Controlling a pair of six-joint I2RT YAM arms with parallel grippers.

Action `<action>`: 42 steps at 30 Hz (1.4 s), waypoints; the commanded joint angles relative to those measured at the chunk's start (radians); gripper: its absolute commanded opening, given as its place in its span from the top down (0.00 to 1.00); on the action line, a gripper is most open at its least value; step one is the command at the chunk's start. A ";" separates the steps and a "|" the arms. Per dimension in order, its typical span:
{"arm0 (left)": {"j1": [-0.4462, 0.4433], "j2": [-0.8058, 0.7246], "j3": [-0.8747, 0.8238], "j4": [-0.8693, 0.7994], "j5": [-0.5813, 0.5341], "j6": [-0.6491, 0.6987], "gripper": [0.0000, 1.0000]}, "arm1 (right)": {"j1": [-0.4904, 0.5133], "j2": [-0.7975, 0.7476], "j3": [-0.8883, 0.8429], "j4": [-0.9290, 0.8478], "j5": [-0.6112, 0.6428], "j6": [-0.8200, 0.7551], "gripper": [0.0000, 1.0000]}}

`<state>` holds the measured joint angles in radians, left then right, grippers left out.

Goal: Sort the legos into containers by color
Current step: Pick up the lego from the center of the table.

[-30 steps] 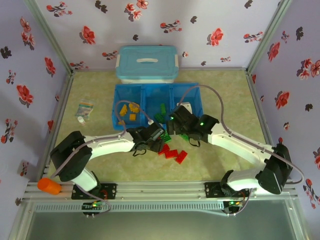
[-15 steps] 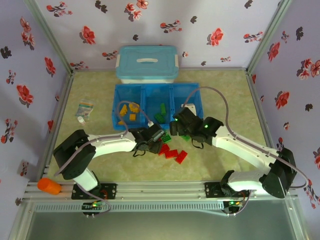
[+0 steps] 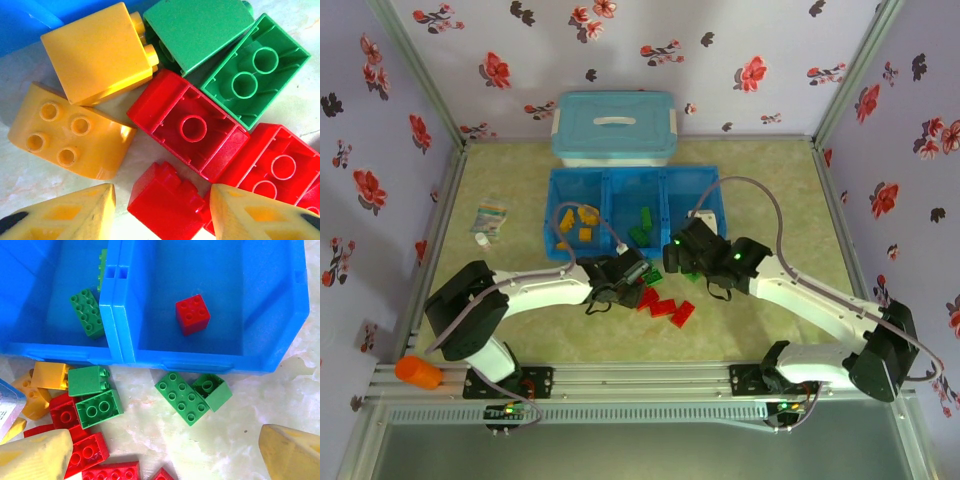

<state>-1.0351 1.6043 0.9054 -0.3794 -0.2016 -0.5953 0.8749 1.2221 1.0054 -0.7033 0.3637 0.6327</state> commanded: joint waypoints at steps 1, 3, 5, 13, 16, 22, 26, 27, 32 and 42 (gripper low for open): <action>-0.010 0.004 0.007 -0.023 0.008 -0.006 0.48 | -0.010 -0.017 -0.016 0.012 0.016 0.021 0.04; -0.009 0.010 0.007 -0.024 0.010 -0.007 0.48 | -0.010 -0.016 -0.020 0.014 0.014 0.022 0.04; -0.009 0.019 0.007 -0.026 0.014 -0.008 0.48 | -0.013 -0.014 -0.021 0.019 0.010 0.023 0.04; -0.010 0.032 0.002 -0.019 0.033 -0.013 0.48 | -0.016 -0.008 -0.028 0.025 0.006 0.024 0.04; -0.009 0.034 -0.002 -0.012 0.031 -0.014 0.50 | -0.018 -0.009 -0.028 0.029 0.003 0.024 0.04; -0.009 0.030 -0.002 -0.016 0.030 -0.019 0.60 | -0.022 -0.005 -0.020 0.025 0.003 0.021 0.05; -0.009 0.006 -0.003 -0.033 0.003 -0.018 0.62 | -0.027 -0.003 -0.015 0.024 0.003 0.018 0.05; -0.009 -0.002 -0.004 -0.036 -0.004 -0.017 0.63 | -0.027 -0.002 -0.015 0.024 0.001 0.016 0.05; -0.004 -0.036 0.024 -0.058 -0.013 -0.010 0.64 | -0.027 -0.003 0.000 0.016 0.002 0.011 0.05; -0.002 -0.092 0.199 -0.115 -0.028 0.061 0.65 | -0.237 -0.274 -0.064 -0.150 0.083 0.054 0.05</action>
<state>-1.0367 1.5440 1.0386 -0.4622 -0.2035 -0.5785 0.6945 1.0595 0.9813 -0.7910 0.4229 0.6529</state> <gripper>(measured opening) 0.355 0.951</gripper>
